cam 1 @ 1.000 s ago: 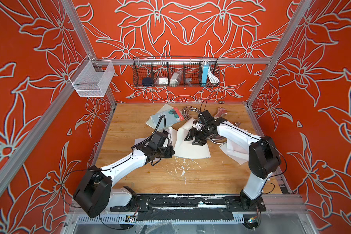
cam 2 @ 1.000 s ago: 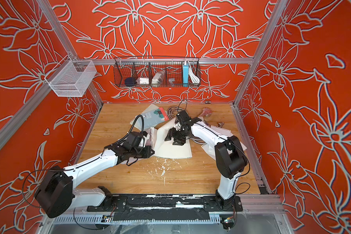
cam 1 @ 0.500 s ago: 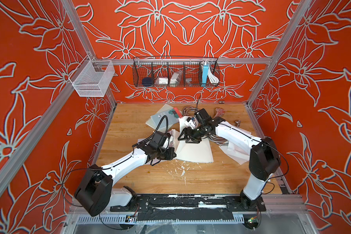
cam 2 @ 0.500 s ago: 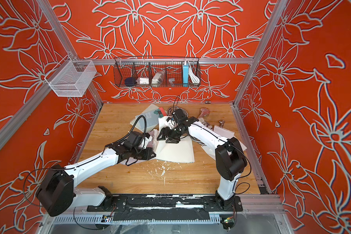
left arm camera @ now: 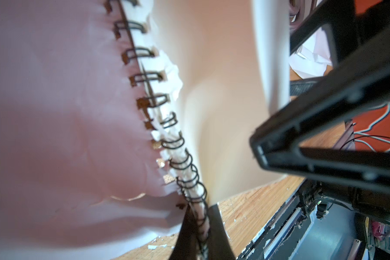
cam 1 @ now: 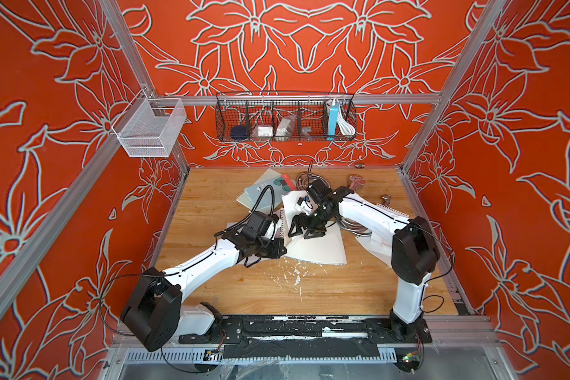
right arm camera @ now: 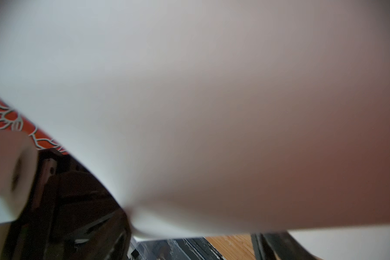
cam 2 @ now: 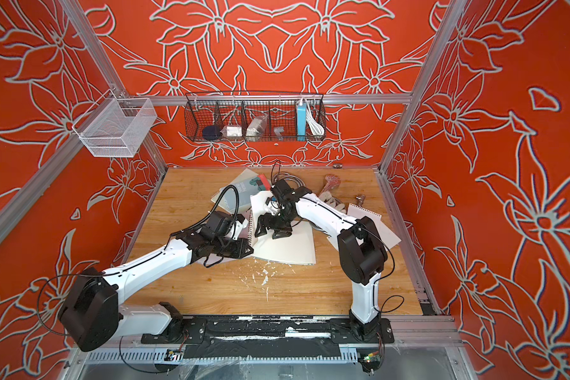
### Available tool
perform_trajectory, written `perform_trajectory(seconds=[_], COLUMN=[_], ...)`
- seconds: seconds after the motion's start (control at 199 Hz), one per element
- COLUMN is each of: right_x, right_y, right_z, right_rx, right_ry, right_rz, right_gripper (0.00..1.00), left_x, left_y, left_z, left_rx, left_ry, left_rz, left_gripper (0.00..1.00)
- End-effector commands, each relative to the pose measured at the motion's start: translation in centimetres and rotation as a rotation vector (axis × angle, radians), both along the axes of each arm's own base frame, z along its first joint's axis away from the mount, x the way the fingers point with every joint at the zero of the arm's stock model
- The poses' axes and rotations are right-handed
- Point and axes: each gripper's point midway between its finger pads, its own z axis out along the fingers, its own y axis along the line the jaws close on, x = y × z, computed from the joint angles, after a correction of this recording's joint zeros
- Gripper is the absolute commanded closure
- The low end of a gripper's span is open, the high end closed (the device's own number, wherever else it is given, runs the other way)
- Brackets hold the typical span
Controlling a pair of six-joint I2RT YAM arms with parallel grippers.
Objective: Tear off pages from different notebooks
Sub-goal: Tear off the paper from the notebook.
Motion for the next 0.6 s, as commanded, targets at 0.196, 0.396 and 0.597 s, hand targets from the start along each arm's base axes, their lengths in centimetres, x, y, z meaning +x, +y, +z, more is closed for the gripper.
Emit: perform_trajectory(seconds=[0.196,0.396,0.597], right_x=[0.0,0.8,0.8], right_y=[-0.2,0.6,2.4], right_z=[-1.8,-1.2,-0.9], right_rx=[-0.061,-0.003,0.13], right_ry=[0.015,0.039,0.172], right_rz=[0.018,-0.042,-0.14], right_gripper=[0.76,1.0,1.0], left_x=[-0.7,-1.3,-1.6], left_y=[-1.2,-1.3,-0.1], left_z=[2.7,3.3,1.7], left_rx=[-0.08,-0.109,-0.083], left_ry=[-0.049,-0.062,-0.037], left_rz=[-0.092,-0.1,-0.023], left_gripper=[1.0,0.56,0.23])
